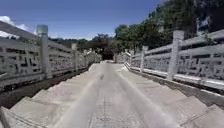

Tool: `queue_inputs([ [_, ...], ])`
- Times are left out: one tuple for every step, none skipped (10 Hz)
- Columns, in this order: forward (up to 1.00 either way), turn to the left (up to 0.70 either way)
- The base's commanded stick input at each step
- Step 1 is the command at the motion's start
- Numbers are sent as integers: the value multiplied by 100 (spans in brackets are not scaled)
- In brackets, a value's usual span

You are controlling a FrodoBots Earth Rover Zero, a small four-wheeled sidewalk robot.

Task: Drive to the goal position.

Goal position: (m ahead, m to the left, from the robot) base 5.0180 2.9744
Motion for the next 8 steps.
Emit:
queue_inputs([
  [45, 0],
  [45, 0],
  [45, 0],
  [45, 0],
  [45, 0],
  [45, 0],
  [45, 0],
  [45, 0],
])
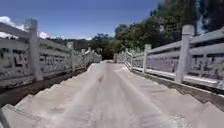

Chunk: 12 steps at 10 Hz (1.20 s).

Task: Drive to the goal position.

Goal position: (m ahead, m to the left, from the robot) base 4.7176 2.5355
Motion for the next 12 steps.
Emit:
queue_inputs([
  [45, 0],
  [45, 0],
  [45, 0],
  [45, 0],
  [45, 26],
  [45, 3],
  [45, 0],
  [45, 0],
  [45, 0],
  [45, 0],
  [45, 0],
  [45, 0],
])
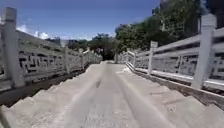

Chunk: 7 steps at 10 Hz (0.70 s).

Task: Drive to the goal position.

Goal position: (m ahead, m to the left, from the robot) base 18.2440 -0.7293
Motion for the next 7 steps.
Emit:
queue_inputs([
  [45, 0],
  [45, 0],
  [45, 0],
  [45, 0],
  [45, 6],
  [45, 27],
  [45, 27],
])
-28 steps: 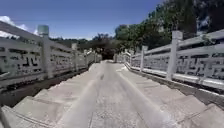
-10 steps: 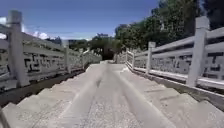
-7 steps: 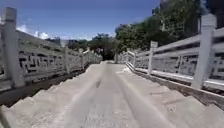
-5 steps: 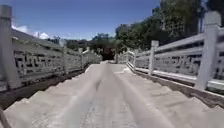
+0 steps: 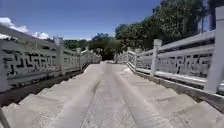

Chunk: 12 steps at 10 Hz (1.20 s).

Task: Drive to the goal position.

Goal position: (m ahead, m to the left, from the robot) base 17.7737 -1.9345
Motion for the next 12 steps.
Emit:
queue_inputs([
  [45, 12],
  [45, 0],
  [45, 0],
  [45, 0],
  [45, 0],
  [45, 0],
  [45, 0],
  [45, 0],
  [45, 0],
  [45, 0],
  [45, 0],
  [45, 18],
])
